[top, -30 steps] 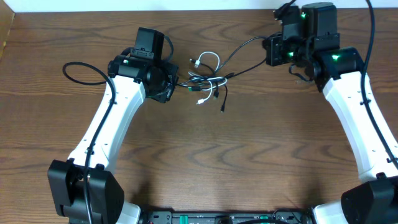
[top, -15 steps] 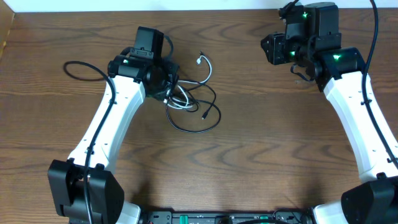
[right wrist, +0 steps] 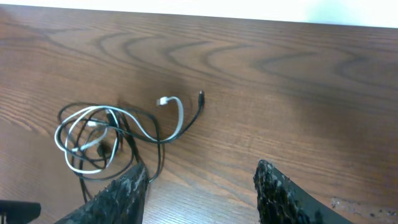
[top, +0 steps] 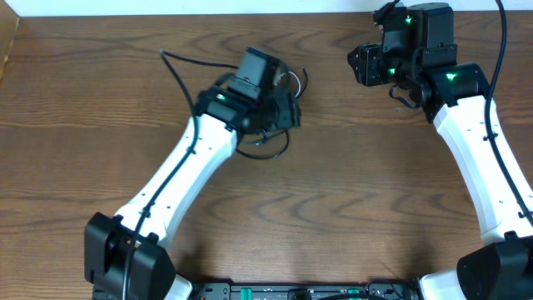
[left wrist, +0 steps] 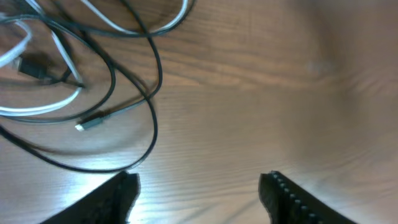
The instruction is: Untangle cables
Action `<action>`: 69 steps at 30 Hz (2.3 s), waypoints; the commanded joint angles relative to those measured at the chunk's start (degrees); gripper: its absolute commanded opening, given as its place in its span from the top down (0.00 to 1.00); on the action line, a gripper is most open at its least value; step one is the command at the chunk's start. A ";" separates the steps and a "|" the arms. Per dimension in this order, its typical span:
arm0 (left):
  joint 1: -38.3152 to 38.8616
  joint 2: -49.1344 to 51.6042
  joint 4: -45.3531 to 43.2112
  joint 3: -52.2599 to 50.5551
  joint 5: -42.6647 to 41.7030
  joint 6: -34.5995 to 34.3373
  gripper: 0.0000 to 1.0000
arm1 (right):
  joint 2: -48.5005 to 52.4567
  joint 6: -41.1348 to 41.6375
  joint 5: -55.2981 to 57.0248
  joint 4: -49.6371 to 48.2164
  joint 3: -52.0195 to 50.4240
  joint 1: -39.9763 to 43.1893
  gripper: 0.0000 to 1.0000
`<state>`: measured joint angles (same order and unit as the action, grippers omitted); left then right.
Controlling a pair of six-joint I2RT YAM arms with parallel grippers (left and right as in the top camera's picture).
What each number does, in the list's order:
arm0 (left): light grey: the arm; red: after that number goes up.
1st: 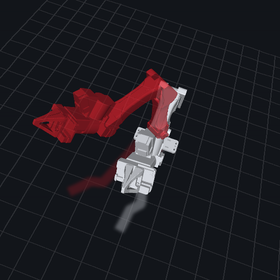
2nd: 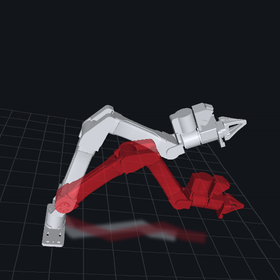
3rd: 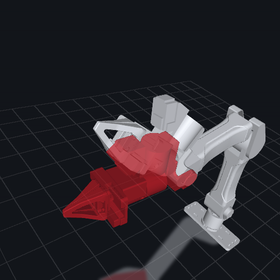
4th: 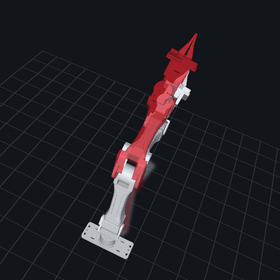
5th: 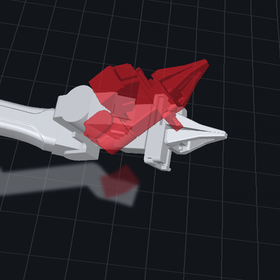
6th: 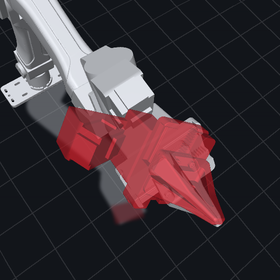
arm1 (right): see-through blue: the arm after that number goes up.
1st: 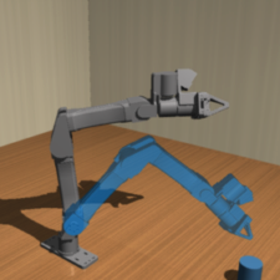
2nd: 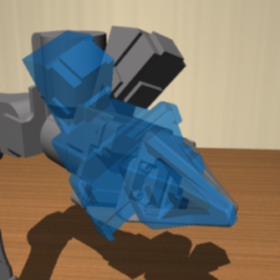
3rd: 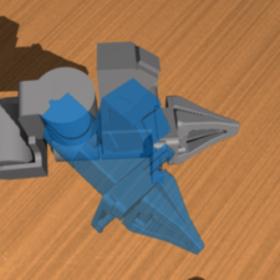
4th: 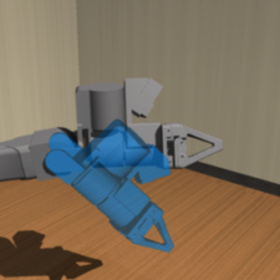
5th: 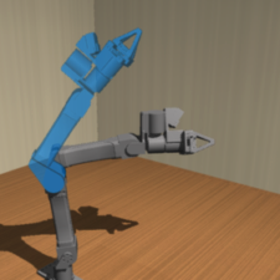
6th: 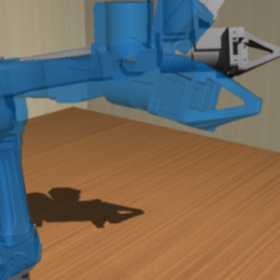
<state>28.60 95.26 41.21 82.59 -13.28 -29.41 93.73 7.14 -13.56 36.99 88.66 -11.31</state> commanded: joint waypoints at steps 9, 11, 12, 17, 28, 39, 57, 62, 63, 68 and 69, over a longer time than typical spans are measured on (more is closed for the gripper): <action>1.11 0.00 -0.81 0.15 17.64 6.91 0.05 | -0.35 -1.29 -0.04 0.70 0.52 0.39 0.47; 0.04 0.33 -1.38 0.15 19.32 6.91 0.05 | -0.17 -1.73 -0.02 0.83 0.50 0.39 0.46; -0.63 0.83 -1.70 0.15 20.57 6.91 0.05 | -0.02 -1.88 -0.04 0.85 0.50 0.39 0.46; -4.22 5.22 -3.17 0.15 22.10 7.08 0.07 | 1.79 -1.86 -0.04 0.79 0.50 0.39 0.46; -5.25 13.86 -6.67 0.15 22.60 -0.24 0.40 | 4.37 -1.88 -0.13 2.91 0.50 -0.50 0.46; -5.22 16.28 -7.17 0.15 23.63 -2.86 0.67 | 4.37 -1.92 -0.11 2.93 0.50 -1.55 0.44; -5.18 16.28 -7.50 0.13 23.39 -4.13 0.92 | 4.42 -2.05 -0.11 3.45 0.50 -1.55 0.43; -5.18 16.00 -7.52 0.20 23.32 -2.69 0.92 | 4.42 -2.08 -0.09 2.05 0.50 -1.53 0.42; -5.18 15.80 -7.58 0.26 23.06 -1.86 0.93 | 4.42 -2.08 -0.09 1.75 0.50 -1.53 0.41; -5.18 12.68 -7.72 1.31 22.75 2.19 0.93 | 4.42 -2.08 -0.09 0.57 0.50 -1.53 0.41; -5.18 11.43 -7.74 1.62 22.49 2.93 0.93 | 4.42 -2.08 -0.09 0.31 0.50 -1.53 0.41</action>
<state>23.46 110.54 33.56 82.59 9.30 -29.91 98.08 5.63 -13.58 37.74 88.66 -12.67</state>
